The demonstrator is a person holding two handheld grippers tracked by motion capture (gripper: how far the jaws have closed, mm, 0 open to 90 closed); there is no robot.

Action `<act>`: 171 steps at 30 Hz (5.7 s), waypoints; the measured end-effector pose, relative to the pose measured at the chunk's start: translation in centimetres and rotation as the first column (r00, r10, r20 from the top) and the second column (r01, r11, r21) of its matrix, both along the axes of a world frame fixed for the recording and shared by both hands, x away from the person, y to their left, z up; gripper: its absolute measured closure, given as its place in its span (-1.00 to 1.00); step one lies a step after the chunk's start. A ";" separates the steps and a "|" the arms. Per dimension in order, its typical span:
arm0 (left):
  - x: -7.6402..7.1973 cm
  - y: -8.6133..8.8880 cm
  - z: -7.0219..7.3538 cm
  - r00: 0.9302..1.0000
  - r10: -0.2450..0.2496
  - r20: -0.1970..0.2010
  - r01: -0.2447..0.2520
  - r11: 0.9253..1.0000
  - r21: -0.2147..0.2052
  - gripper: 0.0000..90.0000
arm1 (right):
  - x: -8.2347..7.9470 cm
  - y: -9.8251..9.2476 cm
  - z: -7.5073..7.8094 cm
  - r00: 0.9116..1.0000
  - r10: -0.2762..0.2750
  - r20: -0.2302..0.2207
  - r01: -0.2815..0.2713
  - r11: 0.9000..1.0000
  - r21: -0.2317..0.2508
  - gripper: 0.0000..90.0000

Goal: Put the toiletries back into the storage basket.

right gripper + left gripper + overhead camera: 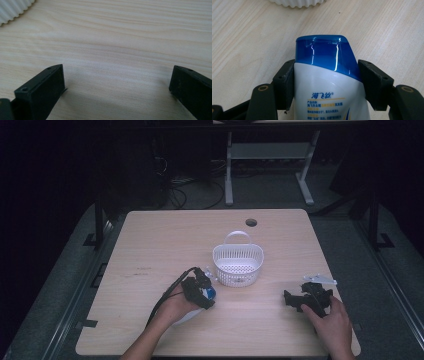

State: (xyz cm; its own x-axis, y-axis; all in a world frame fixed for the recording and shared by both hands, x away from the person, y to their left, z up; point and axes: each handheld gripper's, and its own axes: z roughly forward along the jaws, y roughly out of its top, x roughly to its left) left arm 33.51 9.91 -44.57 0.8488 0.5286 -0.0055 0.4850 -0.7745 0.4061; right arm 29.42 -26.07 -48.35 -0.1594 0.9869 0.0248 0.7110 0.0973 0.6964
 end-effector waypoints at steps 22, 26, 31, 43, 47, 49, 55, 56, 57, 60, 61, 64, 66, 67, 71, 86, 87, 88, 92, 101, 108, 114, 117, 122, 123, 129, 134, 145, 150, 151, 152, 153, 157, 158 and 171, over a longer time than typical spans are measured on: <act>-0.2 0.9 0.9 0.999 -0.044 -0.016 0.042 0.994 -0.105 -0.19 | 0.0 0.0 0.0 1.000 0.000 0.000 0.000 1.000 0.000 -1.00; -0.1 1.4 1.4 0.999 -0.046 -0.011 0.044 0.989 -0.138 -0.19 | 0.0 0.0 0.0 1.000 0.000 0.000 0.000 1.000 0.000 -1.00; -0.1 2.2 2.0 0.998 -0.061 -0.003 0.059 0.979 -0.193 -0.19 | 0.0 0.0 0.0 1.000 0.000 0.000 0.000 1.000 0.000 -1.00; -0.1 4.7 3.7 0.998 -0.055 0.016 0.057 0.941 -0.332 -0.18 | 0.0 0.0 0.0 1.000 0.000 0.000 0.000 1.000 0.000 -1.00; -0.1 5.6 4.1 0.998 -0.062 0.028 0.068 0.927 -0.370 -0.18 | 0.0 0.0 0.0 1.000 0.000 0.000 0.000 1.000 0.000 -1.00; -0.1 5.9 4.3 0.998 -0.062 0.029 0.068 0.919 -0.387 -0.18 | 0.0 0.0 0.0 1.000 0.000 0.000 0.000 1.000 0.000 -1.00; -0.2 7.1 5.0 0.995 -0.080 0.064 0.100 0.883 -0.458 -0.18 | 0.0 0.0 0.0 1.000 0.001 0.000 -0.001 1.000 0.000 -1.00; -0.2 7.3 5.1 0.994 -0.084 0.067 0.106 0.876 -0.470 -0.18 | 0.0 0.0 0.0 1.000 0.000 0.000 0.000 1.000 0.000 -1.00; -0.2 7.5 5.2 0.994 -0.085 0.068 0.108 0.866 -0.488 -0.18 | 0.0 0.0 0.0 1.000 0.000 0.000 0.000 1.000 0.000 -1.00; -0.3 8.2 5.6 0.992 -0.090 0.084 0.121 0.844 -0.523 -0.17 | 0.0 0.0 0.0 1.000 0.000 0.000 0.000 1.000 0.000 -1.00; -0.3 8.3 5.6 0.992 -0.089 0.088 0.123 0.840 -0.528 -0.17 | 0.0 0.0 0.0 1.000 0.000 0.000 0.000 1.000 0.000 -1.00; -0.4 8.8 5.8 0.991 -0.087 0.105 0.131 0.824 -0.552 -0.17 | 0.0 0.0 0.0 1.000 0.001 0.000 -0.001 1.000 0.000 -1.00; -0.4 9.1 6.0 0.990 -0.088 0.114 0.137 0.810 -0.570 -0.17 | 0.0 0.0 0.0 1.000 0.000 0.000 0.000 1.000 0.000 -1.00; -0.4 9.3 6.0 0.989 -0.084 0.121 0.139 0.801 -0.582 -0.17 | 0.0 0.0 0.0 1.000 0.000 0.000 0.000 1.000 0.000 -1.00; -0.3 9.9 6.3 0.987 -0.074 0.142 0.147 0.769 -0.622 -0.17 | 0.0 0.0 0.0 1.000 0.001 0.000 -0.001 1.000 0.000 -1.00; -0.1 11.9 6.8 0.980 -0.005 0.198 0.143 0.708 -0.692 -0.17 | 0.0 0.0 0.0 1.000 0.000 0.000 0.000 1.000 0.000 -1.00; -0.1 11.9 6.9 0.980 -0.003 0.198 0.142 0.706 -0.694 -0.17 | 0.0 0.0 0.0 1.000 0.000 0.000 0.000 1.000 0.000 -1.00; -0.1 12.0 6.9 0.979 0.002 0.203 0.143 0.705 -0.695 -0.17 | 0.0 0.0 0.0 1.000 0.001 0.000 -0.001 1.000 0.000 -1.00; -0.1 12.3 7.0 0.977 0.014 0.212 0.141 0.703 -0.697 -0.17 | 0.0 0.0 0.0 1.000 0.000 0.000 0.000 1.000 0.000 -1.00; -0.1 12.3 7.9 0.971 0.023 0.237 0.151 0.713 -0.685 -0.17 | 0.0 0.0 0.0 1.000 0.000 0.000 0.000 1.000 0.000 -1.00; 0.1 12.1 8.9 0.968 0.020 0.249 0.162 0.707 -0.688 -0.17 | 0.0 0.0 0.0 1.000 0.001 0.000 -0.001 1.000 0.000 -1.00; 0.5 11.5 9.7 0.964 0.018 0.265 0.175 0.707 -0.685 -0.17 | 0.0 0.0 0.0 1.000 0.000 0.000 0.000 1.000 -0.001 -1.00; 0.8 11.2 10.1 0.963 0.017 0.270 0.180 0.706 -0.685 -0.17 | 0.0 0.0 0.0 1.000 0.000 0.001 0.000 1.000 0.000 -1.00; 1.4 10.7 10.8 0.962 0.014 0.272 0.184 0.703 -0.687 -0.17 | 0.0 0.0 0.0 1.000 0.001 0.000 -0.001 1.000 0.001 -1.00; 1.6 10.5 10.9 0.963 0.013 0.270 0.183 0.701 -0.689 -0.17 | 0.0 0.0 0.0 1.000 0.001 0.001 -0.001 1.000 0.001 -1.00; 2.3 9.9 11.4 0.961 0.008 0.277 0.192 0.703 -0.685 -0.17 | 0.0 0.0 0.0 1.000 0.001 0.001 -0.001 1.000 0.000 -1.00; 2.7 9.5 12.0 0.959 0.008 0.283 0.196 0.702 -0.685 -0.17 | 0.0 0.0 0.0 1.000 0.001 0.001 -0.001 1.000 0.000 -1.00; 3.6 8.8 13.2 0.957 0.007 0.289 0.205 0.689 -0.695 -0.17 | 0.0 0.0 0.0 1.000 0.001 0.000 -0.001 1.000 0.000 -1.00; 3.9 8.5 13.7 0.956 0.006 0.293 0.208 0.688 -0.695 -0.17 | 0.0 0.0 0.0 1.000 0.001 0.000 -0.001 1.000 0.001 -1.00; 3.9 8.5 13.8 0.956 0.009 0.293 0.207 0.686 -0.698 -0.17 | 0.0 0.0 0.0 1.000 0.001 0.000 -0.001 1.000 0.000 -1.00; 4.0 8.5 13.9 0.956 0.008 0.293 0.208 0.686 -0.697 -0.17 | 0.0 0.0 0.0 1.000 0.000 0.000 0.000 1.000 0.001 -1.00; 4.1 8.4 13.9 0.956 0.008 0.292 0.208 0.684 -0.699 -0.17 | 0.0 0.0 0.0 1.000 0.001 0.000 -0.001 1.000 0.000 -1.00; 4.4 8.2 14.2 0.956 0.012 0.292 0.206 0.682 -0.701 -0.17 | 0.0 0.0 0.0 1.000 0.001 0.000 -0.001 1.000 0.001 -1.00; 4.5 8.1 14.4 0.957 0.014 0.291 0.205 0.680 -0.704 -0.17 | 0.0 0.0 0.0 1.000 0.001 0.000 -0.001 1.000 0.001 -1.00; 5.3 6.7 15.8 0.952 0.008 0.306 0.223 0.666 -0.712 -0.17 | 0.0 0.0 0.0 1.000 0.001 0.000 -0.001 1.000 0.001 -1.00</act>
State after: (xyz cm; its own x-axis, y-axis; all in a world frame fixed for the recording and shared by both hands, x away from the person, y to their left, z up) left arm 38.82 16.65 -28.76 0.9273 0.3546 -0.1199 0.2035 -0.2085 0.9566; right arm 29.41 -26.07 -48.34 -0.1599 0.9868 0.0254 0.7110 0.0973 0.6964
